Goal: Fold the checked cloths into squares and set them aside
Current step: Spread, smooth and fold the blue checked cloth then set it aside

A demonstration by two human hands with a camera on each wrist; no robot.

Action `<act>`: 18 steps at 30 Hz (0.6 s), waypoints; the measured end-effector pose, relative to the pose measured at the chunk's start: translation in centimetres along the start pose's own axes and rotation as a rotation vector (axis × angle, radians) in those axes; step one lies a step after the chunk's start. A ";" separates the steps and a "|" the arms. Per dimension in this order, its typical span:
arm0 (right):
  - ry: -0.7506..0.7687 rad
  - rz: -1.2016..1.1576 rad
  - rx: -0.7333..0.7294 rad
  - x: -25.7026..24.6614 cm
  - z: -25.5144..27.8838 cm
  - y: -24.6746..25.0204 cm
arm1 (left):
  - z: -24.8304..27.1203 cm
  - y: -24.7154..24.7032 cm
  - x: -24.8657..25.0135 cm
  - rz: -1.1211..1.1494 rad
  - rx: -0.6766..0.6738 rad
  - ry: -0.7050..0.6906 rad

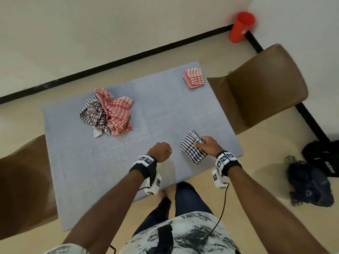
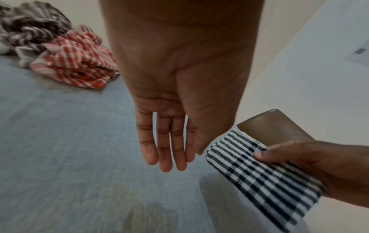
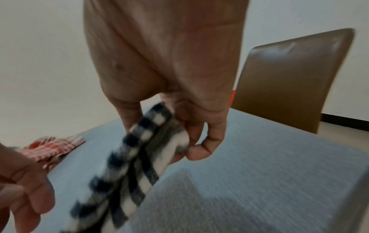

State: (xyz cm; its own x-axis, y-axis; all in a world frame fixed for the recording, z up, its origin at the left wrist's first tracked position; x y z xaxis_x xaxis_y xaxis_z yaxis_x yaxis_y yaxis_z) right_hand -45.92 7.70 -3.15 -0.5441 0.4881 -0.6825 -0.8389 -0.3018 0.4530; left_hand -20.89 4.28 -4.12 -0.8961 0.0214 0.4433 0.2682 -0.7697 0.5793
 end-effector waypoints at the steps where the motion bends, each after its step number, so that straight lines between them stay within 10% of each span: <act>1: -0.011 -0.022 0.013 0.4 0.6 0.8 | -0.3 0.1 0.9 0.004 0.000 -0.024; 8: 0.087 -0.115 -0.123 1.3 3.1 5.0 | -2.3 1.3 7.6 0.102 0.076 -0.129; 13: 0.134 -0.161 -0.317 2.1 3.5 8.7 | -3.8 1.6 13.6 0.197 -0.198 -0.221; 18: -0.020 -0.427 -0.109 4.5 3.7 11.3 | -4.5 1.1 15.1 0.365 -0.246 -0.154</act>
State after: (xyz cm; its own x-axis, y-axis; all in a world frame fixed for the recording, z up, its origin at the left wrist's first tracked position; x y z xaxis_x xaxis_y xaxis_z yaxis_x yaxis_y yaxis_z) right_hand -57.78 9.53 0.96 -0.1488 0.6034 -0.7834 -0.9857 -0.1537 0.0689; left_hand -35.73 0.91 0.11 -0.6907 -0.1983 0.6954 0.4477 -0.8725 0.1958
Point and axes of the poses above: each hand's wrist, its own z-axis away from the middle knuckle, its own y-axis out of the back of the hand, x = y × z, the point moved 4 cm from there along -z, towards the middle knuckle, and after that the axes turned 8 degrees about y, right-handed, at the moved point
